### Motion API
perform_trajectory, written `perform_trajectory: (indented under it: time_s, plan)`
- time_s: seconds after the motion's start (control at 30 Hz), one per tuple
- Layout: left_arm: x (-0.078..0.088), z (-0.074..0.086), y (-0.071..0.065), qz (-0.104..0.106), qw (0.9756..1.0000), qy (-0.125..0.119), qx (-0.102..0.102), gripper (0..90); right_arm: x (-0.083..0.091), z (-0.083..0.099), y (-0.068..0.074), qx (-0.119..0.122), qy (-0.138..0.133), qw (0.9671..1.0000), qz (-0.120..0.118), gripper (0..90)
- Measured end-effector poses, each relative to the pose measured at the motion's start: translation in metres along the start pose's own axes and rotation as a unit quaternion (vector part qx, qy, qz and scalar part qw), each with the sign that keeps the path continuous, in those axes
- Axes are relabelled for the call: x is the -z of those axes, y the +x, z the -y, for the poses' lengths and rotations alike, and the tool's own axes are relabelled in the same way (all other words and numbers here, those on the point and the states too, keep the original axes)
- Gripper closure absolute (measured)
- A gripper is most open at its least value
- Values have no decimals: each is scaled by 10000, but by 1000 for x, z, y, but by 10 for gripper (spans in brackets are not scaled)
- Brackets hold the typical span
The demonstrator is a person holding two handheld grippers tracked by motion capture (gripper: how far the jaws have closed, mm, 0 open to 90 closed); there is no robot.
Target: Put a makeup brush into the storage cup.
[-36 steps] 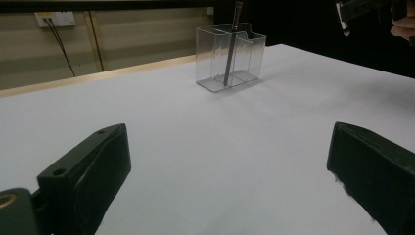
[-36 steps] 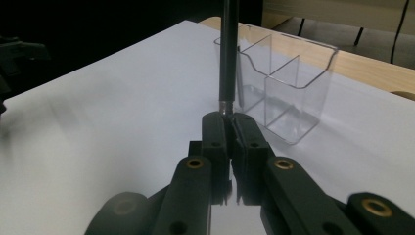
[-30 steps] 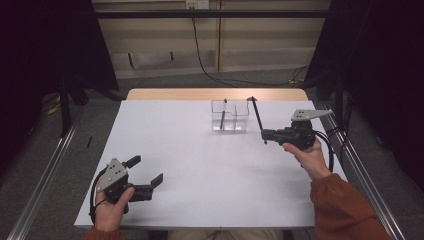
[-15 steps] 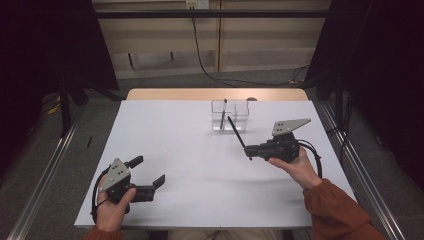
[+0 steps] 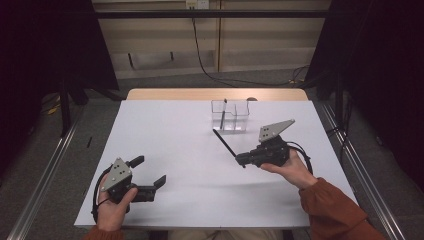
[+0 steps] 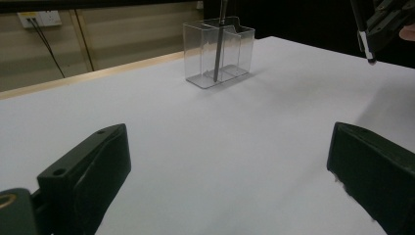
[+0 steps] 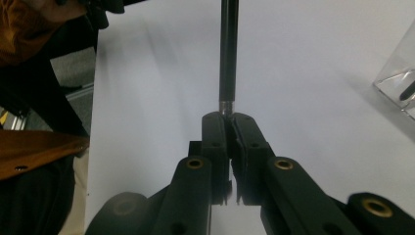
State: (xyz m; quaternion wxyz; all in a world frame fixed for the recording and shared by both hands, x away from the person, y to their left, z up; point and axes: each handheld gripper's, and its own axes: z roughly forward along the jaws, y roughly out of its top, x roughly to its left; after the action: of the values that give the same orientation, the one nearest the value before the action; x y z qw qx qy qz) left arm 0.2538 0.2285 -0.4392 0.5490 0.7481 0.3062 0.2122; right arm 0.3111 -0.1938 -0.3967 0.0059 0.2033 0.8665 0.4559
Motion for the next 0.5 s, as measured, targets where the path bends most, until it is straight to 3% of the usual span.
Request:
perform_trajectory:
  time_s: [0.17, 0.33, 0.5]
  plan:
    - [0, 0, 0, 32, 10000, 27, -28, 26, -6, -6, 1, 142, 449, 9989, -76, 849]
    - [-1, 0, -1, 54, 10000, 57, -61, 25, -12, -11, 4, 316, 898, 9954, -66, 849]
    - [-1, -1, -1, 18, 10000, 40, -49, 26, -17, -16, 1, 431, 1145, 9925, -17, 850]
